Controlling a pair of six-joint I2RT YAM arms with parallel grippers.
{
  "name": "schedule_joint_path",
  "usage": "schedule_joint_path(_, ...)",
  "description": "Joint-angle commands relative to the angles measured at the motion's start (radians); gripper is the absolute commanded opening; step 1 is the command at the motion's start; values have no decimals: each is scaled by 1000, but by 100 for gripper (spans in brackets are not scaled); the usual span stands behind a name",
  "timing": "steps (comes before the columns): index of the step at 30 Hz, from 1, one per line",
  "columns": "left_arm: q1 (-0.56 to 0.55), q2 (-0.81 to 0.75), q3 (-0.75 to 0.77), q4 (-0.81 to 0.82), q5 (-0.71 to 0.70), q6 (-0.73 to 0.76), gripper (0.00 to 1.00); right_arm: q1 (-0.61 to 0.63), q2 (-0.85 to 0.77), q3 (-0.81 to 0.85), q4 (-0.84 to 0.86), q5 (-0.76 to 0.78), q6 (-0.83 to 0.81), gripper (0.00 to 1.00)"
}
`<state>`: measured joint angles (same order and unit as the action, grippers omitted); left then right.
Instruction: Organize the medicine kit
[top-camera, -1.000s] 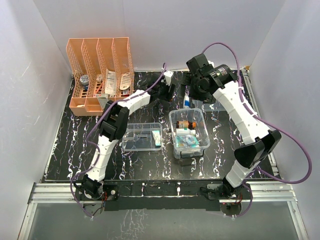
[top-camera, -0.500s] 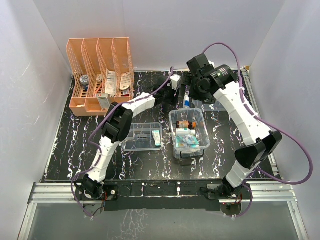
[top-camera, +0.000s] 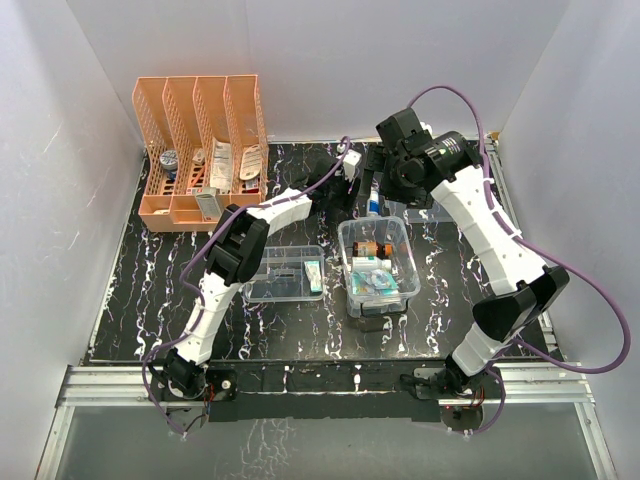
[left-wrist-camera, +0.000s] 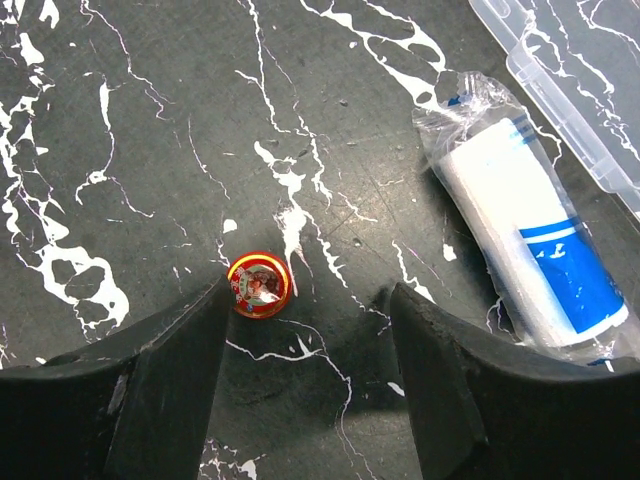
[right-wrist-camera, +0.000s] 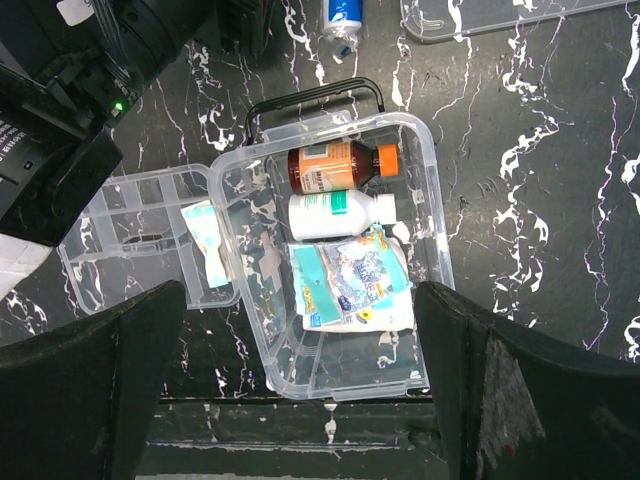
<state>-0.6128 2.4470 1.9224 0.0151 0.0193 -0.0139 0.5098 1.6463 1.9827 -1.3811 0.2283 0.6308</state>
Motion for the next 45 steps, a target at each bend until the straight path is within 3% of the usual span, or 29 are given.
schedule_joint_path(1,3,-16,-24,-12,-20,22,63,6,-45,-8,35,1,13,98)
schedule_joint_path(45,10,-51,14,88,-108,93,63,16,10,8,60,-25,7,98)
